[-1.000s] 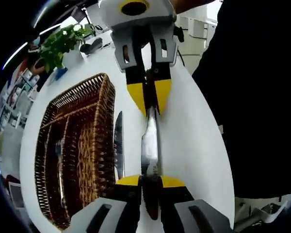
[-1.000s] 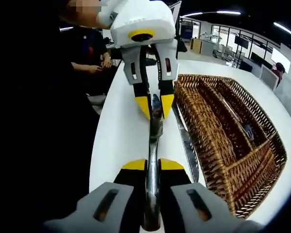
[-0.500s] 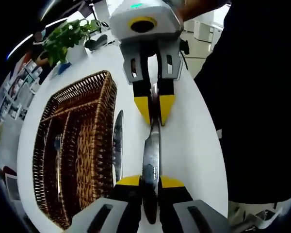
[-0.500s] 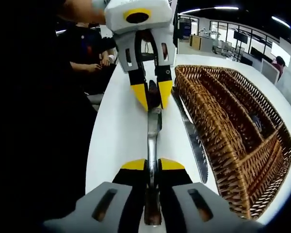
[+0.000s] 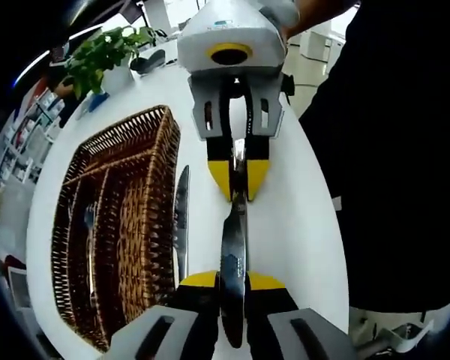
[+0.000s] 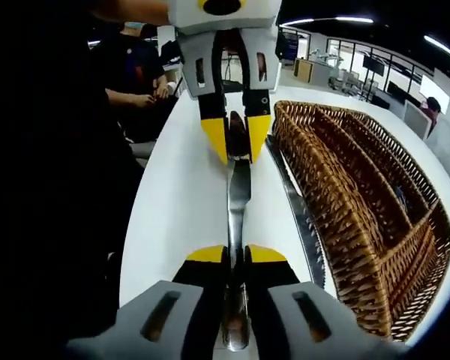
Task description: Arrange the knives, forks, and spoons in their matching storage slots by inserting each utensil handle-first until every utensil is classified and aligned in the correct compartment
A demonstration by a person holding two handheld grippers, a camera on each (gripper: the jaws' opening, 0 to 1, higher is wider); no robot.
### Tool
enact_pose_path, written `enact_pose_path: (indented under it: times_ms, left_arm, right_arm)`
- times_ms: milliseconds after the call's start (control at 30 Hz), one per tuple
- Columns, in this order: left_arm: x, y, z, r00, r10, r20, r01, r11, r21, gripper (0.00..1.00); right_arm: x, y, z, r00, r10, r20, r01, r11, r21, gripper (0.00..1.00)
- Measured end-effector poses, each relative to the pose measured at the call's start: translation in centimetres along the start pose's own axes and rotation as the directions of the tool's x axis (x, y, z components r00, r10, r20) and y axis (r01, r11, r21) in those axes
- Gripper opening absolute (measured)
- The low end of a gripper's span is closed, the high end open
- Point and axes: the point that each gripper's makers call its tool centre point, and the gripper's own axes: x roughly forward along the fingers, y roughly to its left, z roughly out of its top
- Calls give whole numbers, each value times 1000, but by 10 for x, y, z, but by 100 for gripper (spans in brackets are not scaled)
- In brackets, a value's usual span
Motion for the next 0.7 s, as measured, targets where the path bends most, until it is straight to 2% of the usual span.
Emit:
enact_pose_path:
  times_ms: [67,100,133,167,233,300,533,633,700]
  left_arm:
    - [-1,0,1,1000,-1,1,1,1000,0,11]
    - [-1,0,2,1000,-1,4,1,1000,-4,11]
    - [-1,-1,3,1000,-3,6,3,1000,-9,11]
    - [-1,-1,1,1000,1,0,-1,1000,-10,11]
    - [-5,0,2,1000,7,16,-6,1000,-21,11]
    - [-8,2,2,999,26,27,-26,1000,0,11]
    - [-5,2,-4,998,34,46,-35,999,28,11]
    - [-5,1,-5,998,34,45,-36,999,25,11]
    - [-6,0,-5,998,39,47,-41,999,31,11]
  right_arm:
    - [4,3,2,1000,2,-6,-2,1000,-11,19]
    - [5,1,1,999,-14,-31,11,996,-93,7]
    - [4,2,-1,998,-29,-56,25,996,-82,7]
    - [4,-1,4,998,-44,-52,42,998,-39,6]
    - [2,-4,5,998,-54,-43,52,997,-62,6]
    - [-2,-8,9,997,-67,-26,66,997,-31,5]
    - [-6,-3,18,1000,1,-3,0,999,36,4]
    - [-6,2,21,1000,27,10,-27,996,79,4]
    - [-8,6,24,998,48,37,-53,989,139,4]
